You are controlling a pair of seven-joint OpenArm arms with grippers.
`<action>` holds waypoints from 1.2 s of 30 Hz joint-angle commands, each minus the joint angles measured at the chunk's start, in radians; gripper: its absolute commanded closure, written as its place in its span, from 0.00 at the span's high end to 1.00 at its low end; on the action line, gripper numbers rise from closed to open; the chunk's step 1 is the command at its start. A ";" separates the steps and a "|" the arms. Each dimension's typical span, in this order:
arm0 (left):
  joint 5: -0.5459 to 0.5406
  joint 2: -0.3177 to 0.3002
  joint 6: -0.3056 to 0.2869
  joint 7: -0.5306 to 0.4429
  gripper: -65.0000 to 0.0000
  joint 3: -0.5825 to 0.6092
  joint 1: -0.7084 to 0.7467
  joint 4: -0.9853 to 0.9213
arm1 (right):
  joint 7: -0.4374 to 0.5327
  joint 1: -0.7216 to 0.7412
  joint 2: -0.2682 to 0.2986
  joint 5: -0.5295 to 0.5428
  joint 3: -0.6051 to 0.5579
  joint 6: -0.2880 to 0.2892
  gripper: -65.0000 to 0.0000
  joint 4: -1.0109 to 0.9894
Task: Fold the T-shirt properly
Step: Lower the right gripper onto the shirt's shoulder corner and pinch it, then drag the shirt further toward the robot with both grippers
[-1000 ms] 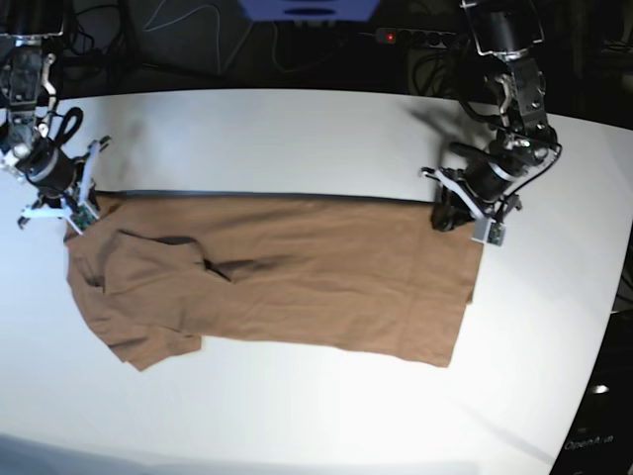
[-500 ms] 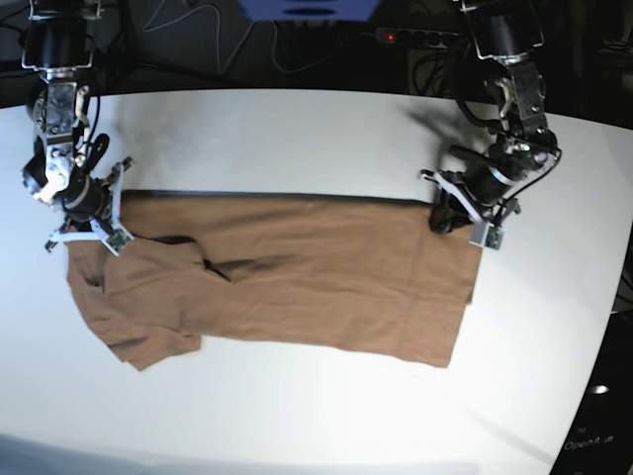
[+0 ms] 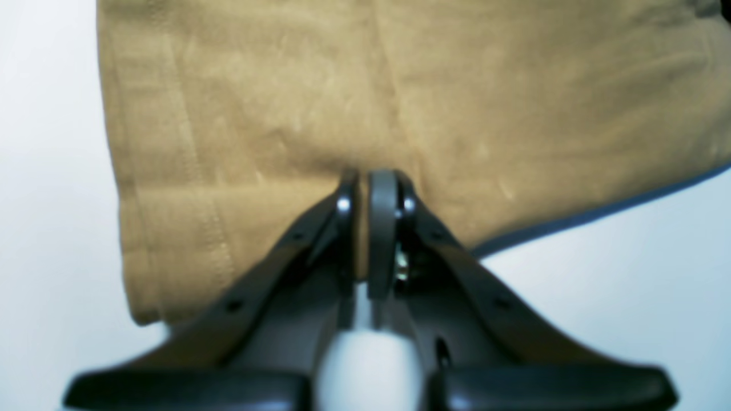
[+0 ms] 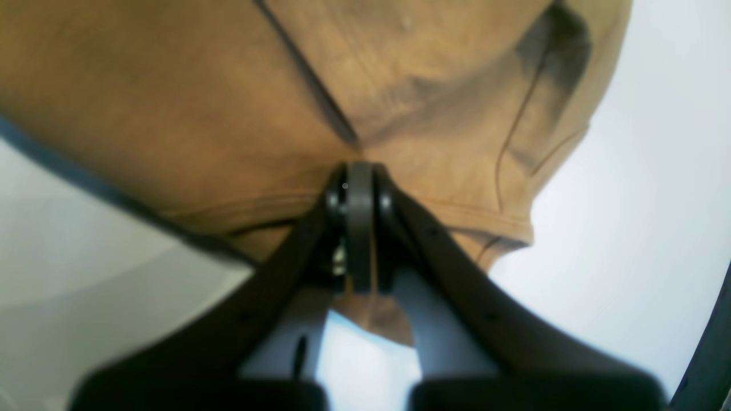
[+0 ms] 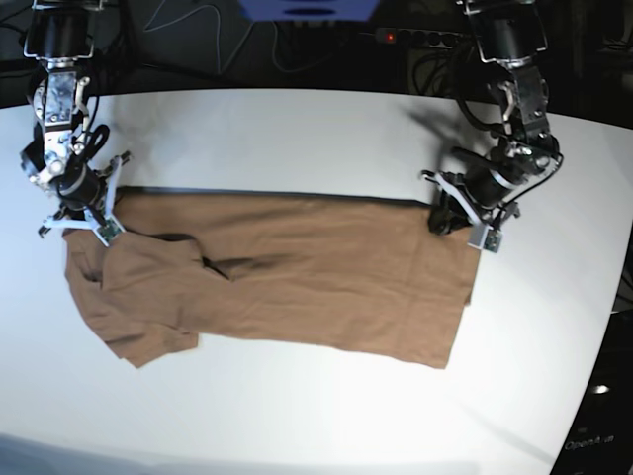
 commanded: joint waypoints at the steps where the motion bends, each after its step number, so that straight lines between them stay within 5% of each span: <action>1: 0.117 -0.011 0.031 0.147 0.06 0.002 0.026 -0.023 | -0.035 -0.021 0.009 -0.008 0.002 0.023 0.01 0.000; 23: 0.116 -0.011 0.030 0.139 0.06 -0.006 0.212 -0.009 | 0.112 -0.240 -0.055 -0.008 0.133 0.023 0.01 0.006; 36: 0.116 -0.003 0.030 0.147 0.06 -0.008 0.324 0.186 | 0.238 -0.325 -0.111 -0.011 0.255 0.023 0.01 0.003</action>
